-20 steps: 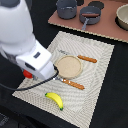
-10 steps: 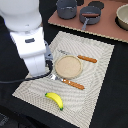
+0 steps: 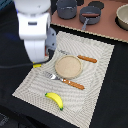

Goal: Interact with the objects in diverse but meaningful ways.

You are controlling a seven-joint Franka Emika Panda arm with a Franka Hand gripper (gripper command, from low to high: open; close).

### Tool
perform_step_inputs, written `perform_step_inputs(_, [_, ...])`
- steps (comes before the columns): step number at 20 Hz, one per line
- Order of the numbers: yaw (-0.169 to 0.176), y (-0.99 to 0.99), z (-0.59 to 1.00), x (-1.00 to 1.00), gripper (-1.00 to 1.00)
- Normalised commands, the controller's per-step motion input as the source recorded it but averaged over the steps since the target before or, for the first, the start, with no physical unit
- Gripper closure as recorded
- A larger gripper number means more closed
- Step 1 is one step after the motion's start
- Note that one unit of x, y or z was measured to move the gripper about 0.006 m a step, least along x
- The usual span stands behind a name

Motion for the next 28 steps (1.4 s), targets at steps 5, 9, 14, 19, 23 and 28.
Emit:
perform_step_inputs(5, [-0.007,0.95,0.57,-0.17,1.00])
perform_step_inputs(9, [0.000,0.95,0.35,-0.20,1.00])
perform_step_inputs(14, [0.000,0.94,0.11,-0.21,1.00])
perform_step_inputs(19, [0.000,0.92,0.00,-0.20,1.00])
perform_step_inputs(23, [0.000,0.76,-0.07,-0.17,1.00])
perform_step_inputs(28, [0.000,0.59,-0.19,-0.19,1.00])
